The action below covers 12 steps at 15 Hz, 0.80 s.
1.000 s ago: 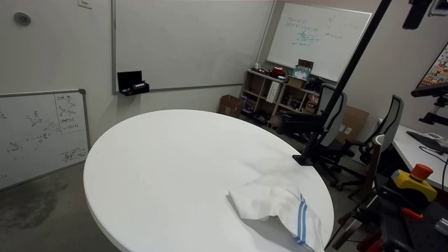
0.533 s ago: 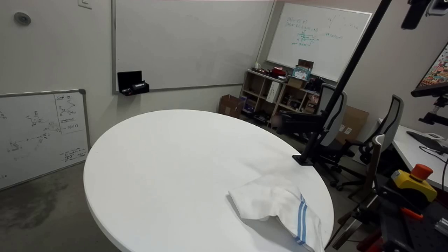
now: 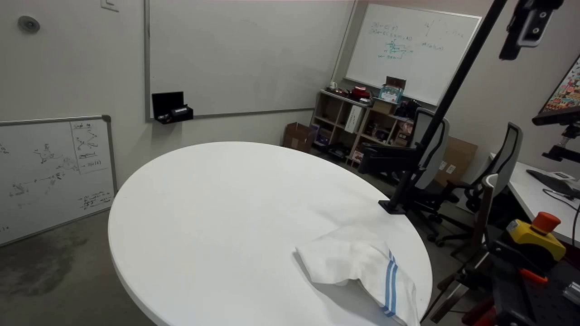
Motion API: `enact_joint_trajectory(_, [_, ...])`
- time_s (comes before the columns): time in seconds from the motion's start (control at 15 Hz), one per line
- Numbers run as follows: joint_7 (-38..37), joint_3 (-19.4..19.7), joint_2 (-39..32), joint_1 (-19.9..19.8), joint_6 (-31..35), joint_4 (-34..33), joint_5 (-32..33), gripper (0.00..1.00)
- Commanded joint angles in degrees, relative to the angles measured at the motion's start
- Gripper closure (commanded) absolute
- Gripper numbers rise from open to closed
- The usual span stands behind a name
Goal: Pick up the white towel from the table and put it on the black tripod.
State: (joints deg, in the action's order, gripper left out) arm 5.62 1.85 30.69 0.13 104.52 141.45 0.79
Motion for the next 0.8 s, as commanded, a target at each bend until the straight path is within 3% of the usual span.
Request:
enact_joint_trajectory(0.0, [-0.2, 0.4, -5.2, -1.4, 0.4, -1.1, 2.3, 0.0])
enact_joint_trajectory(0.33, [0.2, 1.1, -11.4, -2.7, 6.4, 0.7, 4.6, 0.0])
enact_joint_trajectory(0.73, [-0.9, 1.2, -21.4, -3.9, 24.5, 4.1, 8.7, 0.0])
